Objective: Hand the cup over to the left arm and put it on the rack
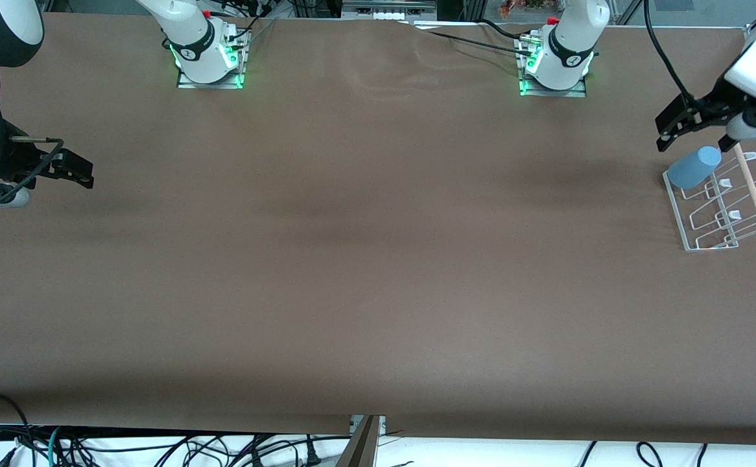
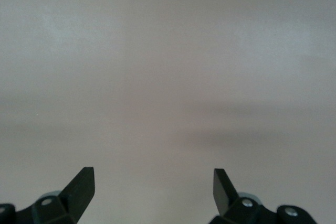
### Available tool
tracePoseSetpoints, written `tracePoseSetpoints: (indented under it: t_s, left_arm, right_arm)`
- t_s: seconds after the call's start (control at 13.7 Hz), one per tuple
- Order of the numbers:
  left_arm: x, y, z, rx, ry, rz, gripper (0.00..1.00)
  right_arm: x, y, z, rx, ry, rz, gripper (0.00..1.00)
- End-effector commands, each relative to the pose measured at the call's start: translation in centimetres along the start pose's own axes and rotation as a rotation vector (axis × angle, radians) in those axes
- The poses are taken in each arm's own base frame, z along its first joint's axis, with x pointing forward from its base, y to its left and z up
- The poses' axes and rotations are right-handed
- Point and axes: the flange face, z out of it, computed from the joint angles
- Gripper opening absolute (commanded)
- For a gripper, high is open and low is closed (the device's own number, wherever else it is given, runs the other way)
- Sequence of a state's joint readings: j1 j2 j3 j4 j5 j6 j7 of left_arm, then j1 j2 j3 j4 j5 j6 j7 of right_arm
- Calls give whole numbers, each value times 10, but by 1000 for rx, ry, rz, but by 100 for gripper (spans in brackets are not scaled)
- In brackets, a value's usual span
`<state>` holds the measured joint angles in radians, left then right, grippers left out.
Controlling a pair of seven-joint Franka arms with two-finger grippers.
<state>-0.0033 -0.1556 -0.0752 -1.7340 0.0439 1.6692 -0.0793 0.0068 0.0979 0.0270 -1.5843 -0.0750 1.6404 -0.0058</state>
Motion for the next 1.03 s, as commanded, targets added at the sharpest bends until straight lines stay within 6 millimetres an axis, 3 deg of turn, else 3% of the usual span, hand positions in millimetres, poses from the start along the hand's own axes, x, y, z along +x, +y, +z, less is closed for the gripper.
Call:
tracePoseSetpoints:
  t_s: [0.0,0.07,0.37,0.51,0.95]
  left_arm:
    - [42,-7,-4,-33,-65,-29,100]
    - [46,-9,-15,-34,-54,-32,100]
    - [43,-5,-14,-34,-57,-26,100]
    - [53,-2,0,-39,-77,-13,100]
    - [57,-5,11,-37,-98,-15,100]
  right_arm:
    - [2,2,-4,16,5,-8,100]
    - [2,2,-4,16,5,-8,100]
    - [2,2,-4,18,5,-8,100]
    - [2,1,-4,18,5,-9,100]
    - [2,2,-4,19,5,-6,100]
